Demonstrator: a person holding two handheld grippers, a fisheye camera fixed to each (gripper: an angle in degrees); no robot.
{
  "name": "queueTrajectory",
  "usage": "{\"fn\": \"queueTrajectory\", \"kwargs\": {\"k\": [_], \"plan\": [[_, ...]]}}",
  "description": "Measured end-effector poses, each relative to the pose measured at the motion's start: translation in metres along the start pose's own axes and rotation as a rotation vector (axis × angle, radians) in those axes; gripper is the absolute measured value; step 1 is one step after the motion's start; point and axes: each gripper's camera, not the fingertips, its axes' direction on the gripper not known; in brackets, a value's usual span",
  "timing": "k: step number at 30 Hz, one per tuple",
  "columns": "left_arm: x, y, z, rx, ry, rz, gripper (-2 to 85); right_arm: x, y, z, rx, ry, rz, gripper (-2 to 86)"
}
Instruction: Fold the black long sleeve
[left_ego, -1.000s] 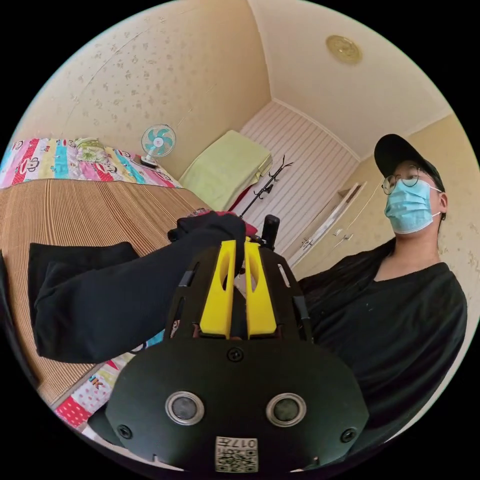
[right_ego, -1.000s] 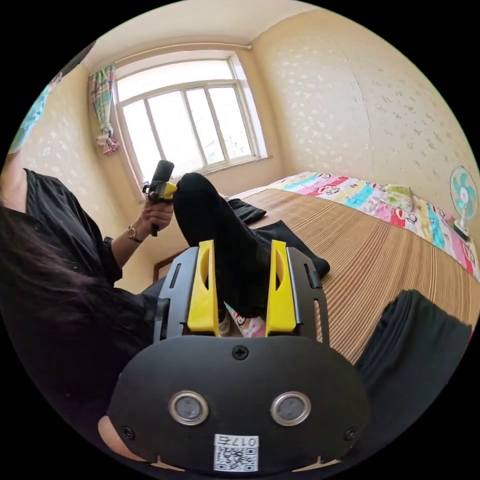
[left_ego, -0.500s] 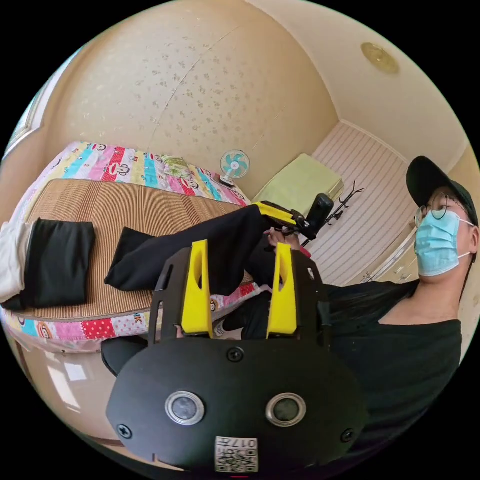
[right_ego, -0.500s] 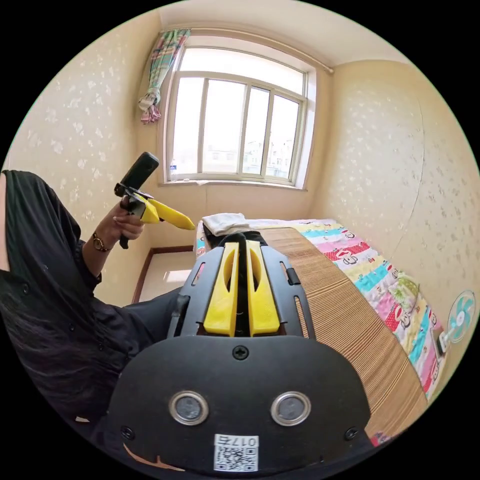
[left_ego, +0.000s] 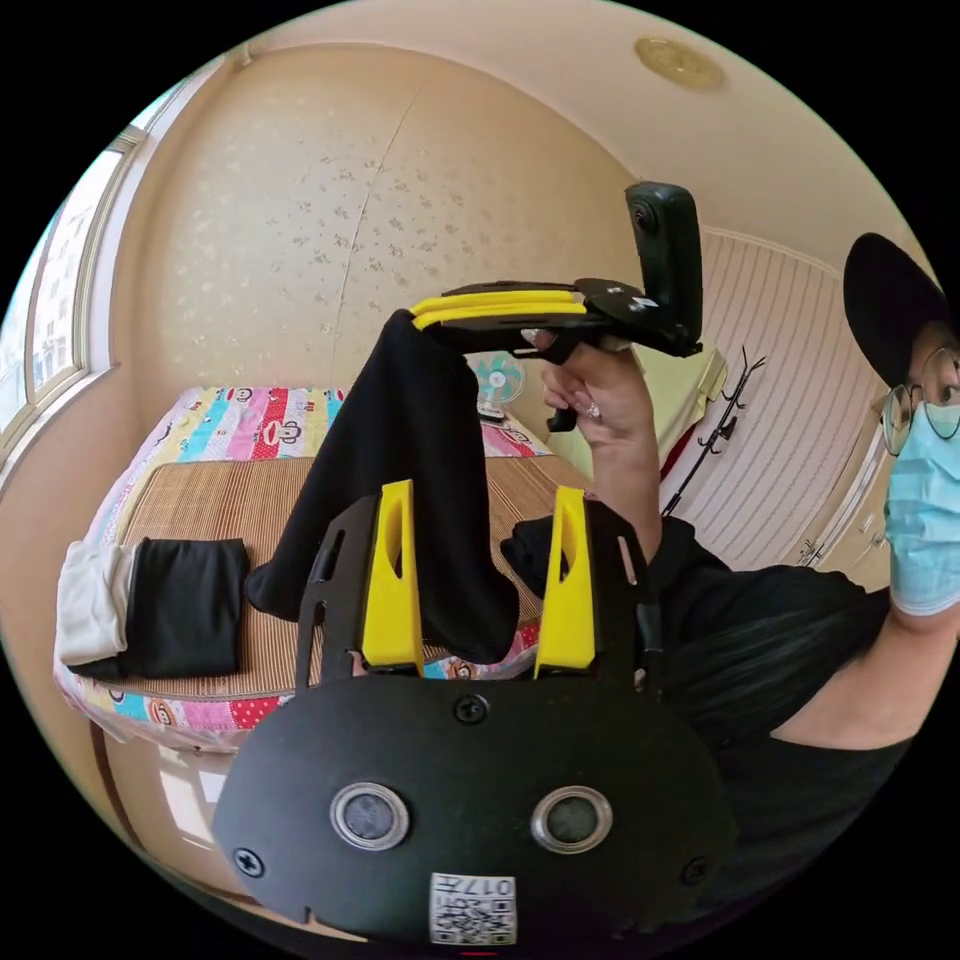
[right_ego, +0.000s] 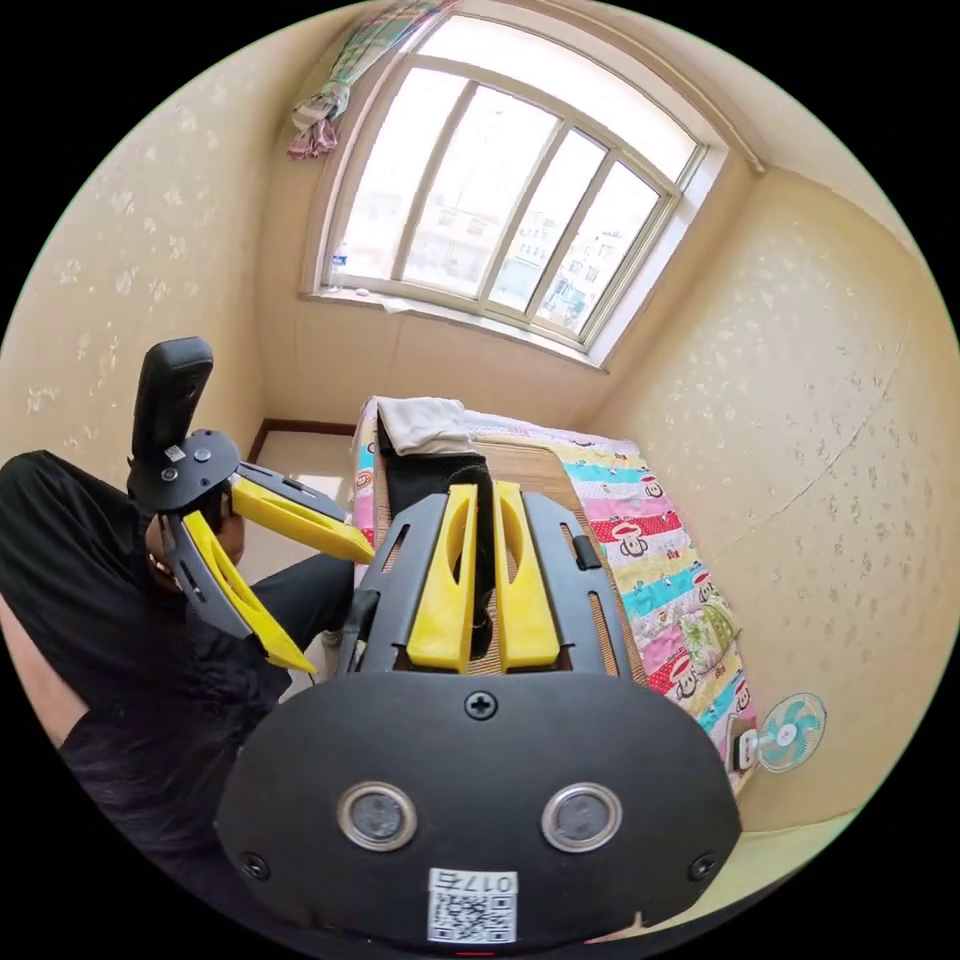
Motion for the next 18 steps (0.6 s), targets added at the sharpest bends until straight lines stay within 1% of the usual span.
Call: {"fn": "queueTrajectory", "kwargs": {"k": [2,4,6,11,13,14,15,16,17,18], "plan": [[0.005,-0.006,-0.005,0.034,-0.069,0.0,18.5,-0.008,-0.028,0.006,-0.038,0.031,-0.033,3.1],[0.012,-0.016,-0.009,0.072,-0.145,0.01,18.5,-0.007,-0.044,0.006,-0.048,-0.013,-0.024,3.1],[0.016,-0.027,-0.007,0.081,-0.167,0.014,18.5,-0.006,-0.058,0.007,-0.071,-0.037,-0.023,3.1],[0.021,-0.049,-0.009,0.095,-0.231,-0.007,18.2,-0.009,-0.085,0.025,-0.216,0.045,-0.029,2.9],[0.022,-0.056,-0.009,0.137,-0.238,0.005,15.7,-0.007,-0.088,0.028,-0.226,0.03,-0.033,2.8],[0.023,-0.059,-0.006,0.131,-0.253,0.015,12.6,-0.003,-0.089,0.029,-0.231,0.029,-0.022,2.7],[0.022,-0.065,0.002,0.081,-0.304,0.036,6.4,0.0,-0.089,0.028,-0.235,0.041,-0.011,2.6],[0.019,-0.07,-0.001,0.063,-0.306,0.059,5.4,0.007,-0.086,0.024,-0.237,0.061,0.011,2.4],[0.017,-0.072,-0.008,0.071,-0.271,0.062,4.9,0.016,-0.08,0.014,-0.211,0.061,0.038,2.2],[0.011,-0.076,-0.025,0.097,-0.176,0.059,4.7,0.02,-0.076,0.007,-0.189,0.053,0.05,2.0]]}}
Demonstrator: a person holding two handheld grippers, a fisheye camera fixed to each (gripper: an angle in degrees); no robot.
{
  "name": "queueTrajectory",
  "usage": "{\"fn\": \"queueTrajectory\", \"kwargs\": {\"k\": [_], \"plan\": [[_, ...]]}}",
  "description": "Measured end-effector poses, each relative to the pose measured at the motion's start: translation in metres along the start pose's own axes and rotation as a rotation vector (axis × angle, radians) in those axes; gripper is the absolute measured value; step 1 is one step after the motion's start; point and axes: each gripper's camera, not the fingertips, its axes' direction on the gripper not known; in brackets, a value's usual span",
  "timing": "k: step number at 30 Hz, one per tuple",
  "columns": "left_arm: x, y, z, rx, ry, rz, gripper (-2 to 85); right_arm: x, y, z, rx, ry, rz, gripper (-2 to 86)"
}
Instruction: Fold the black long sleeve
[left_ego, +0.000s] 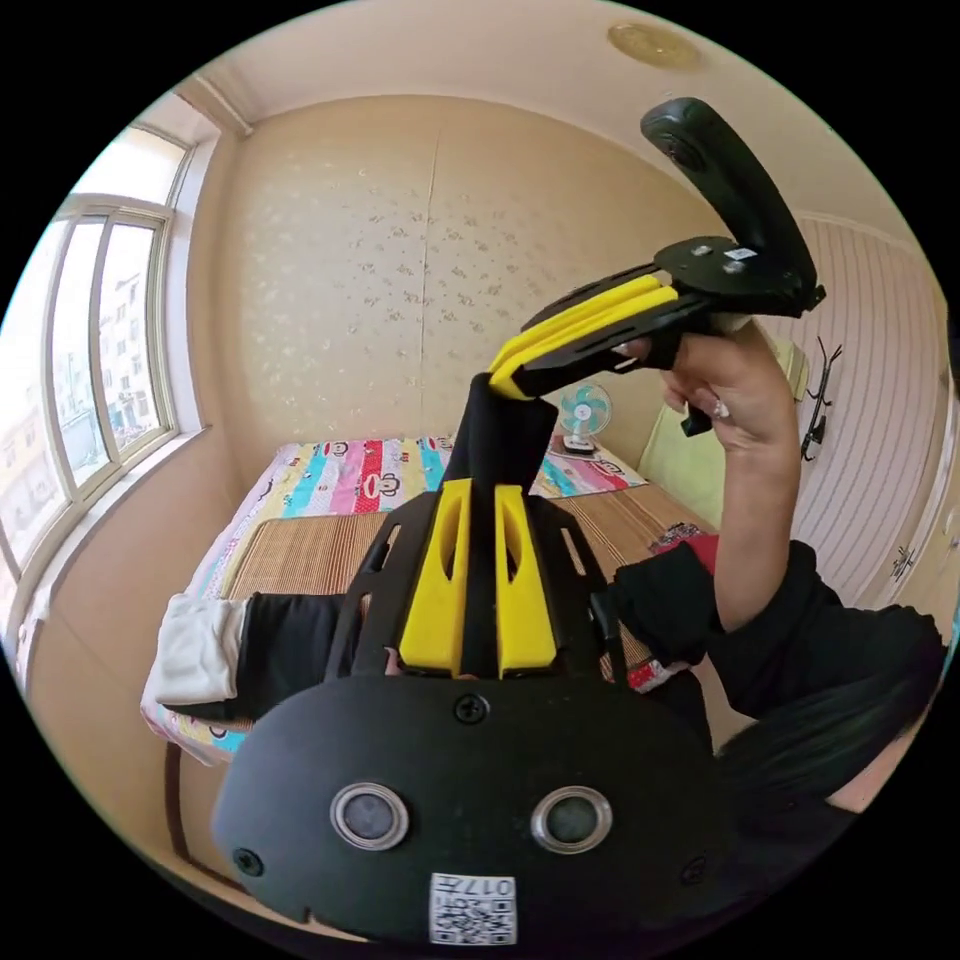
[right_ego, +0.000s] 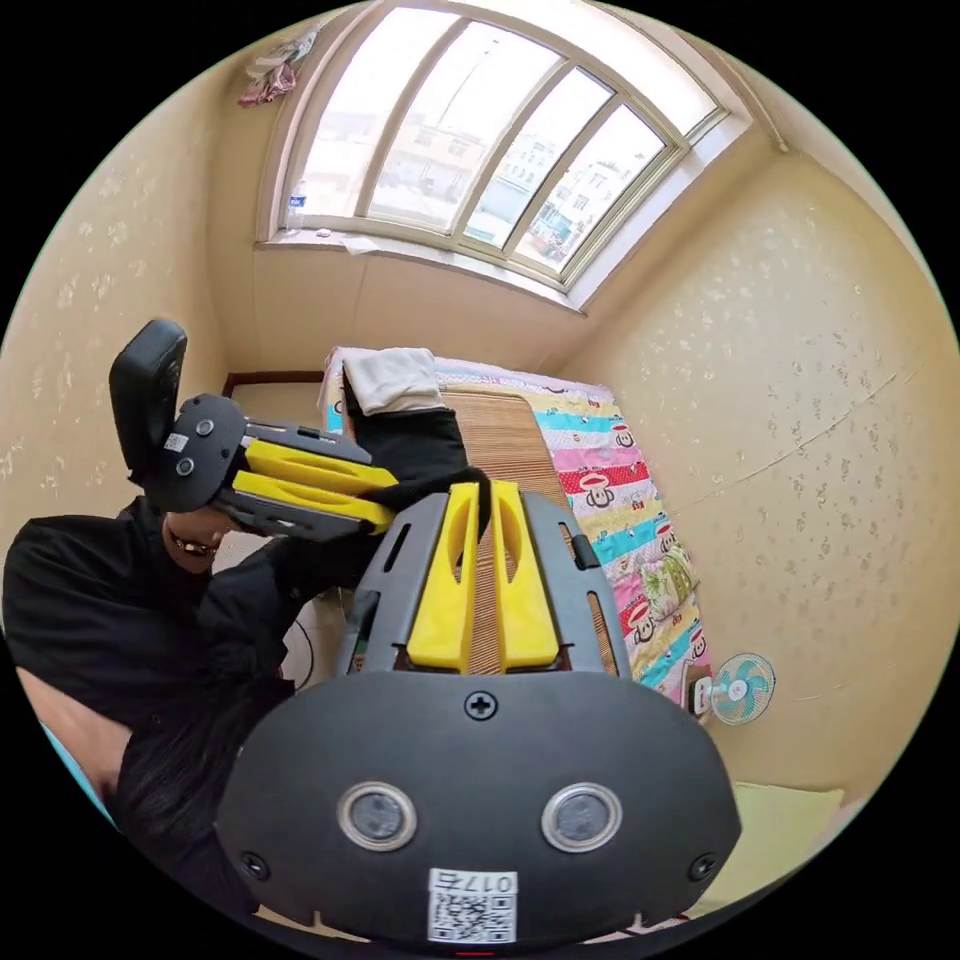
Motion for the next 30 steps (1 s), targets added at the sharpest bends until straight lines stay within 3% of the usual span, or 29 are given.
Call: {"fn": "queueTrajectory", "kwargs": {"k": [2,5,6,8,11,13,16,18,21,23,26,30], "plan": [[-0.014,-0.01,-0.018,0.022,0.093,-0.021,4.6,0.013,0.024,-0.038,0.16,0.019,0.05,1.2],[-0.032,-0.023,-0.028,-0.007,-0.037,-0.031,4.6,0.019,0.061,-0.1,0.404,0.401,0.239,0.6],[-0.035,-0.024,-0.026,-0.04,-0.02,-0.017,4.4,0.021,0.065,-0.107,0.418,0.387,0.233,0.5],[-0.036,-0.019,-0.019,-0.088,0.046,-0.01,3.6,0.026,0.069,-0.112,0.365,0.126,0.094,0.4],[-0.043,0.001,-0.019,-0.028,0.34,-0.029,2.8,0.024,0.083,-0.073,0.306,0.077,0.031,0.3],[-0.063,0.017,-0.034,0.106,0.628,-0.096,2.5,0.021,0.105,-0.041,0.288,0.141,0.016,0.3],[-0.078,0.023,-0.077,0.313,0.845,-0.092,2.6,0.021,0.163,0.005,0.301,0.181,0.072,0.5],[-0.079,0.012,-0.101,0.353,0.944,-0.049,3.0,0.024,0.204,0.028,0.32,0.092,0.099,0.7],[-0.066,-0.02,-0.126,0.297,1.035,0.016,3.4,0.038,0.267,0.053,0.403,-0.205,0.163,1.5],[-0.055,-0.038,-0.132,0.25,1.007,-0.008,3.6,0.052,0.317,0.063,0.594,-0.582,0.234,4.2],[-0.032,-0.059,-0.14,0.199,0.915,-0.002,3.9,0.057,0.362,0.073,0.81,-0.945,0.299,12.6],[-0.001,-0.078,-0.132,0.123,0.953,0.037,4.0,0.042,0.365,0.076,0.77,-0.885,0.41,18.7]]}}
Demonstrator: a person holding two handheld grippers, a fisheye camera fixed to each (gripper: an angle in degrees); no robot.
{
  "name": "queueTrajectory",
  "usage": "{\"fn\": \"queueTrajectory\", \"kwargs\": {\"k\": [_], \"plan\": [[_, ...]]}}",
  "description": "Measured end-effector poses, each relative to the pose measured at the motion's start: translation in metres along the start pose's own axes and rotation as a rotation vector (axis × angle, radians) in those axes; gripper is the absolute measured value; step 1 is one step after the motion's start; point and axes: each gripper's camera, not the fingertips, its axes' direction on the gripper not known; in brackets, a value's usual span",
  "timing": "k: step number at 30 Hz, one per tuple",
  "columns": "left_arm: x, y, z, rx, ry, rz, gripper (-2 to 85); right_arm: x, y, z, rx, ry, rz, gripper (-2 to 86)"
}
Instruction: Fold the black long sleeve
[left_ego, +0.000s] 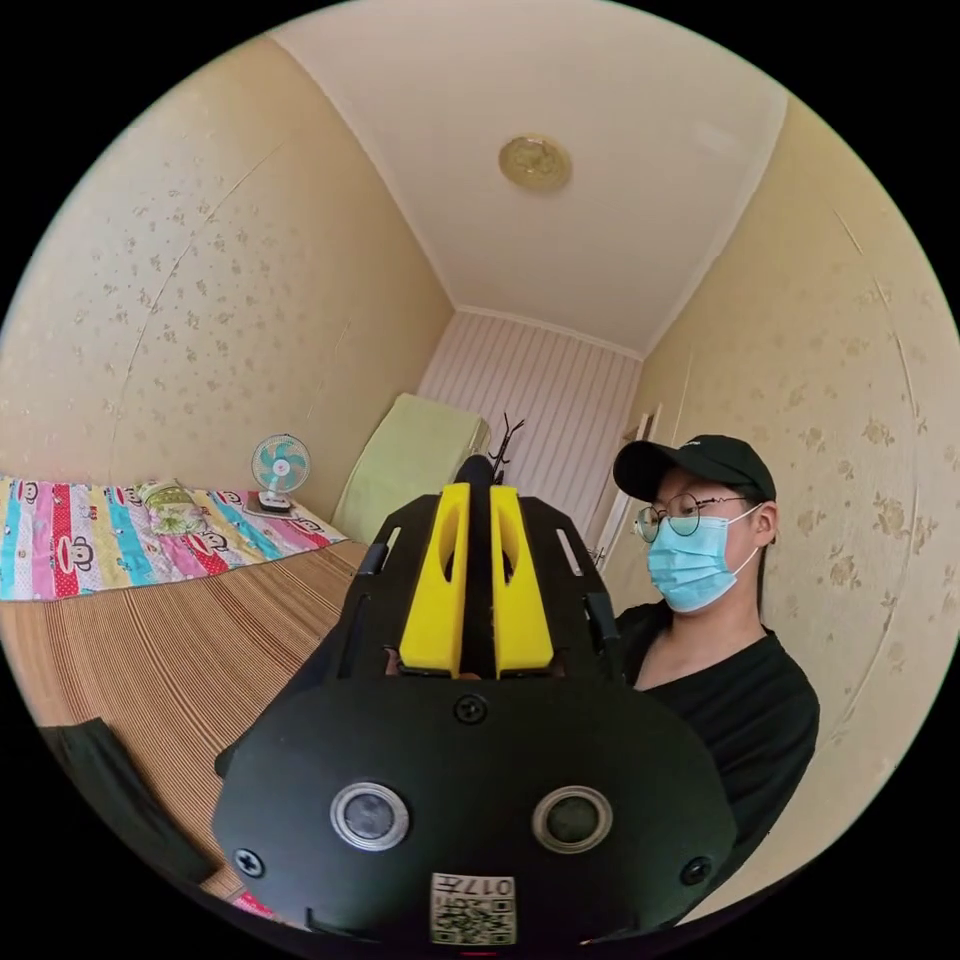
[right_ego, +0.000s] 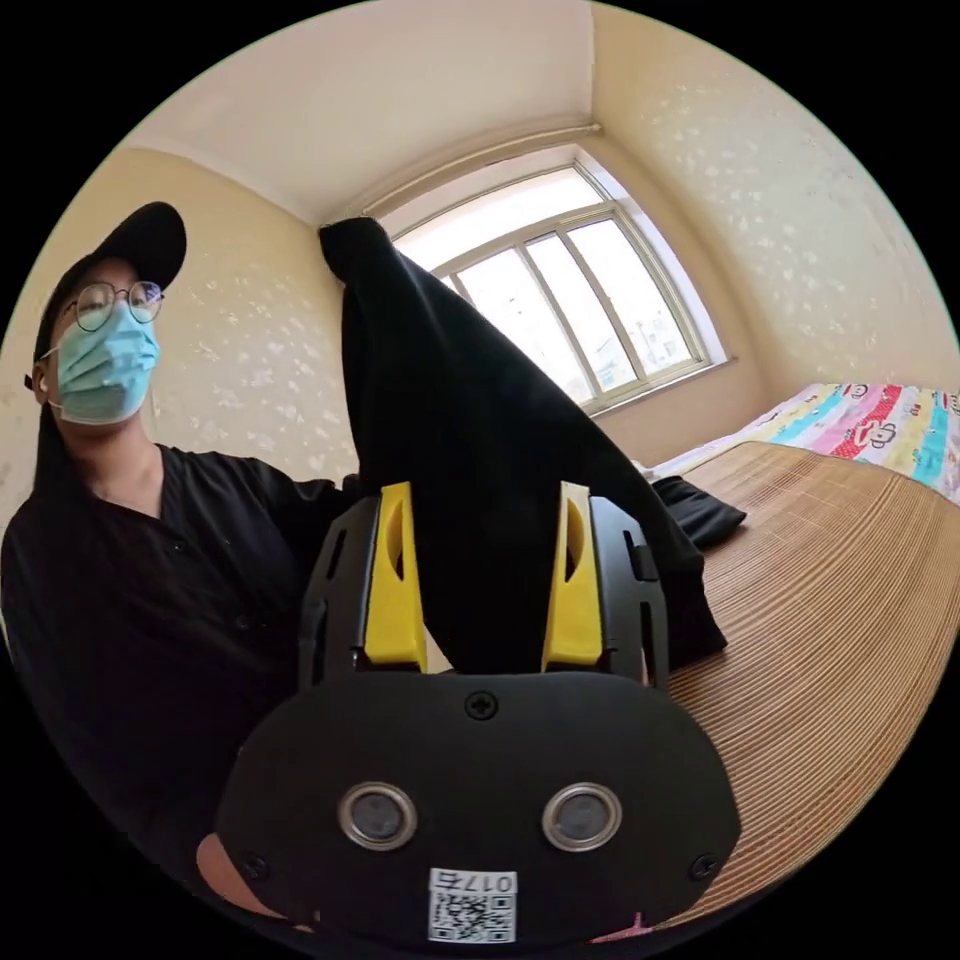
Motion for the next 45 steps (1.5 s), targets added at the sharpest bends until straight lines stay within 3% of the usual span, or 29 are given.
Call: {"fn": "queueTrajectory", "kwargs": {"k": [3,6,8,9,13,16,20,22,24,28,29,30,32,36,40,43,45], "plan": [[-0.003,-0.006,0.009,0.014,-0.031,-0.067,4.1,-0.031,-0.021,0.017,-0.062,-0.141,-0.07,17.8],[0.003,-0.011,-0.005,0.038,-0.017,-0.055,4.1,-0.066,-0.044,0.008,-0.15,0.145,-0.13,8.4],[0.012,-0.014,-0.019,0.042,-0.018,-0.036,4.1,-0.077,-0.063,-0.039,-0.08,0.416,-0.103,5.0],[0.021,-0.015,-0.028,0.041,-0.044,-0.021,4.2,-0.081,-0.07,-0.055,-0.046,0.455,-0.097,4.7],[0.068,-0.009,-0.059,0.169,-0.225,0.068,4.0,-0.15,-0.122,-0.152,0.214,0.483,-0.222,3.6],[0.11,-0.013,-0.062,0.292,-0.378,0.216,3.9,-0.213,-0.173,-0.179,0.242,0.544,-0.368,3.3],[0.12,-0.06,-0.04,0.27,-0.673,0.272,3.6,-0.255,-0.258,-0.177,0.155,0.852,-0.431,3.5],[0.068,-0.112,-0.024,0.184,-0.796,0.231,3.6,-0.236,-0.301,-0.175,0.065,0.964,-0.416,3.7],[-0.015,-0.155,-0.015,0.116,-0.79,0.093,3.8,-0.185,-0.346,-0.178,-0.042,1.021,-0.341,4.3],[-0.276,-0.195,0.019,-0.067,-0.846,-0.218,5.9,0.046,-0.412,-0.186,-0.365,1.085,-0.037,7.0],[-0.308,-0.185,0.023,-0.1,-0.865,-0.273,6.3,0.119,-0.4,-0.193,-0.46,1.101,0.133,7.4],[-0.362,-0.158,0.029,-0.176,-0.841,-0.392,7.0,0.147,-0.389,-0.199,-0.497,1.1,0.215,7.5],[-0.405,-0.104,0.041,-0.262,-0.741,-0.422,10.2,0.187,-0.333,-0.213,-0.474,0.99,0.295,8.1],[-0.455,0.06,0.07,-0.476,-0.748,-0.504,12.9,0.205,-0.214,-0.207,-0.542,0.992,0.366,10.5],[-0.472,0.199,0.112,-0.683,-0.696,-0.663,15.7,0.208,-0.06,-0.201,-0.589,1.053,0.634,14.2],[-0.454,0.248,0.124,-0.728,-0.737,-0.706,13.4,0.172,0.019,-0.209,-0.453,1.05,0.829,13.8],[-0.435,0.243,0.113,-0.667,-0.801,-0.68,8.6,0.152,0.046,-0.207,-0.438,1.039,0.879,11.2]]}}
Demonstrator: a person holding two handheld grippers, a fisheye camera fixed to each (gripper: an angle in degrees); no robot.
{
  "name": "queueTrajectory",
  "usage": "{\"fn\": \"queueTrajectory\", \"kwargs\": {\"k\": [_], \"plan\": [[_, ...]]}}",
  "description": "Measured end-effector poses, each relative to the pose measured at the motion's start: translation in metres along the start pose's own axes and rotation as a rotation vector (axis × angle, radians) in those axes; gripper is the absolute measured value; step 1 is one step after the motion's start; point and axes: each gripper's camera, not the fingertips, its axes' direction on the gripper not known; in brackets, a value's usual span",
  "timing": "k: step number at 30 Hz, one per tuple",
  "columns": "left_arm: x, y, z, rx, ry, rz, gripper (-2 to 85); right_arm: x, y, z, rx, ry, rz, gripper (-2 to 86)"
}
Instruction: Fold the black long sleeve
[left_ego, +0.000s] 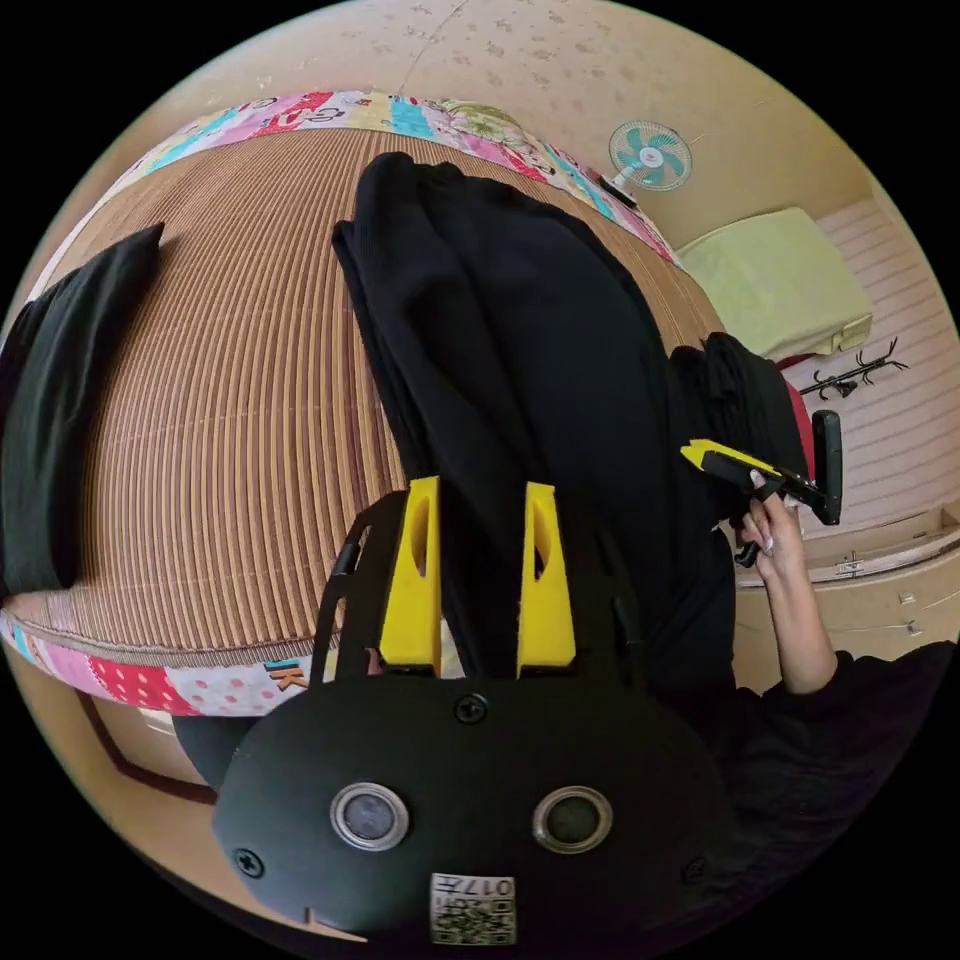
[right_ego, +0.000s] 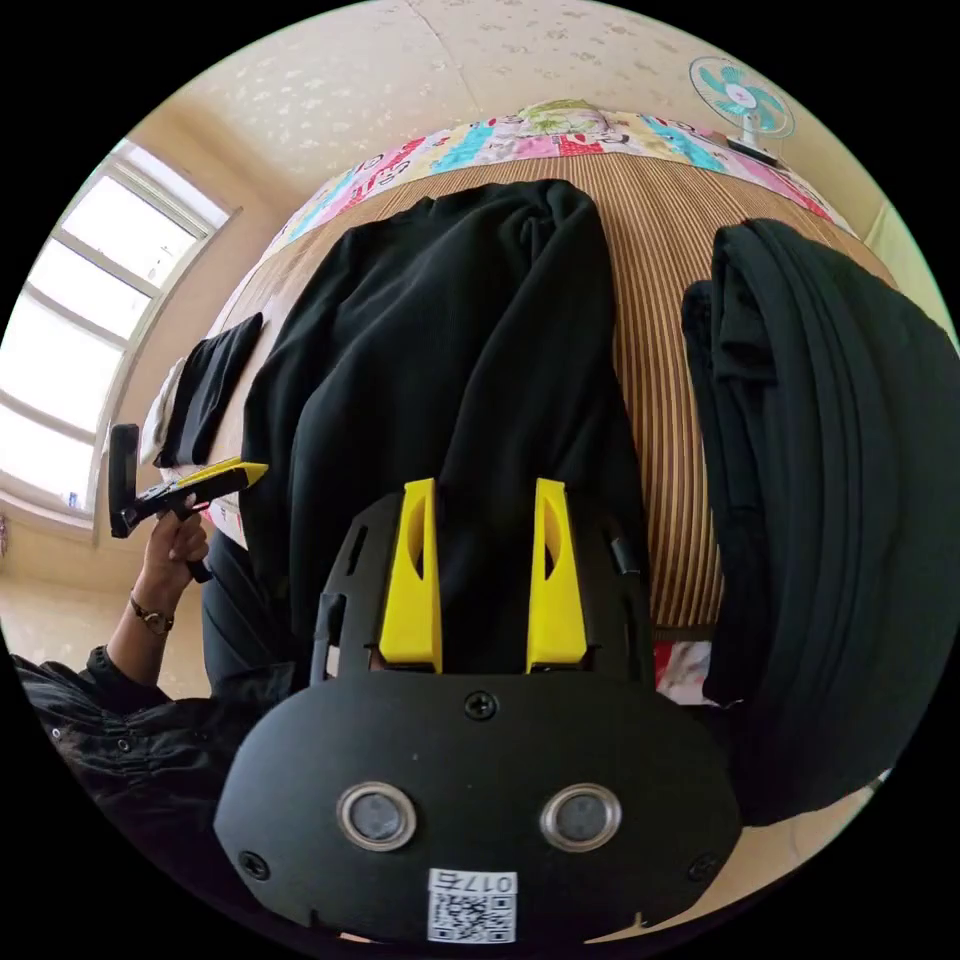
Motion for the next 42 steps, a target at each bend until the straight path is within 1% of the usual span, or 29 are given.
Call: {"fn": "queueTrajectory", "kwargs": {"k": [1,2,3,4,5,7,8,9,10,11,12,13,14,15,17,19,21,22,23,25,26,27,28,30,33,35,37,38,42], "plan": [[-0.009,0.0,-0.019,0.016,0.007,-0.041,4.6,0.0,0.012,-0.01,0.023,0.023,-0.012,7.1],[-0.016,-0.003,-0.033,0.03,0.039,-0.054,3.9,0.0,0.013,-0.029,0.037,0.009,-0.06,4.7],[-0.037,-0.01,-0.066,0.084,0.157,-0.063,2.5,0.001,0.011,-0.044,0.054,-0.007,-0.089,4.4],[-0.067,-0.017,-0.107,0.189,0.279,-0.086,2.0,0.006,0.003,-0.08,0.115,-0.024,-0.125,4.1],[-0.085,-0.021,-0.131,0.25,0.319,-0.117,1.7,0.015,-0.009,-0.124,0.193,-0.008,-0.143,3.8],[-0.17,-0.025,-0.234,0.514,0.379,-0.287,1.4,0.041,-0.03,-0.196,0.331,0.035,-0.125,3.8],[-0.189,-0.022,-0.259,0.58,0.372,-0.319,1.4,0.065,-0.039,-0.245,0.441,0.105,-0.058,4.1],[-0.223,-0.008,-0.306,0.711,0.324,-0.401,1.3,0.078,-0.04,-0.268,0.493,0.153,0.0,4.2],[-0.248,0.013,-0.346,0.833,0.286,-0.476,1.2,0.106,-0.035,-0.312,0.594,0.259,0.158,4.6],[-0.257,0.025,-0.362,0.887,0.275,-0.495,2.3,0.124,-0.019,-0.347,0.667,0.331,0.294,5.2],[-0.268,0.046,-0.386,0.965,0.256,-0.507,4.4,0.127,-0.008,-0.361,0.709,0.341,0.327,5.7],[-0.271,0.062,-0.397,0.988,0.224,-0.508,6.6,0.122,0.014,-0.377,0.794,0.323,0.317,6.5],[-0.27,0.067,-0.398,0.972,0.202,-0.507,7.6,0.109,0.027,-0.377,0.818,0.296,0.25,7.2],[-0.265,0.069,-0.389,0.894,0.159,-0.499,9.1,0.1,0.029,-0.372,0.792,0.287,0.211,7.3],[-0.253,0.059,-0.353,0.711,0.158,-0.463,11.4,0.063,0.021,-0.323,0.566,0.289,0.06,7.7],[-0.222,0.031,-0.271,0.424,0.254,-0.356,13.3,0.039,0.018,-0.276,0.444,0.278,-0.049,8.0],[-0.19,0.015,-0.207,0.232,0.299,-0.278,13.6,0.022,0.018,-0.234,0.362,0.238,-0.119,8.1],[-0.168,0.008,-0.171,0.119,0.277,-0.221,13.6,0.014,0.016,-0.209,0.3,0.195,-0.156,8.3],[-0.158,0.007,-0.157,0.072,0.252,-0.2,13.6,0.008,0.015,-0.186,0.234,0.161,-0.202,8.6],[-0.127,0.011,-0.116,-0.051,0.115,-0.1,12.7,0.003,0.016,-0.15,0.129,0.146,-0.251,9.1],[-0.121,0.015,-0.11,-0.063,0.062,-0.072,11.8,0.004,0.02,-0.126,0.042,0.143,-0.261,9.3],[-0.113,0.026,-0.107,-0.046,-0.08,-0.04,8.7,0.006,0.023,-0.114,-0.005,0.133,-0.255,9.3],[-0.107,0.036,-0.11,-0.043,-0.163,0.023,4.4,0.011,0.034,-0.09,-0.11,0.087,-0.238,9.2],[-0.109,0.049,-0.117,-0.093,-0.194,0.058,2.7,0.014,0.068,-0.088,-0.033,0.082,-0.211,8.4],[-0.14,0.085,-0.137,-0.188,-0.155,-0.003,1.6,0.008,0.12,-0.103,-0.042,0.128,-0.238,5.7],[-0.164,0.113,-0.152,-0.214,-0.088,-0.064,1.4,0.009,0.158,-0.106,-0.188,0.131,-0.23,3.2],[-0.201,0.146,-0.179,-0.207,0.002,-0.165,1.6,0.009,0.189,-0.112,-0.247,0.107,-0.253,2.0],[-0.21,0.152,-0.189,-0.186,0.021,-0.191,1.8,0.01,0.207,-0.124,-0.216,0.086,-0.268,1.5],[-0.292,0.153,-0.292,0.116,0.076,-0.35,6.9,0.015,0.21,-0.17,-0.041,0.06,-0.284,0.8]]}}
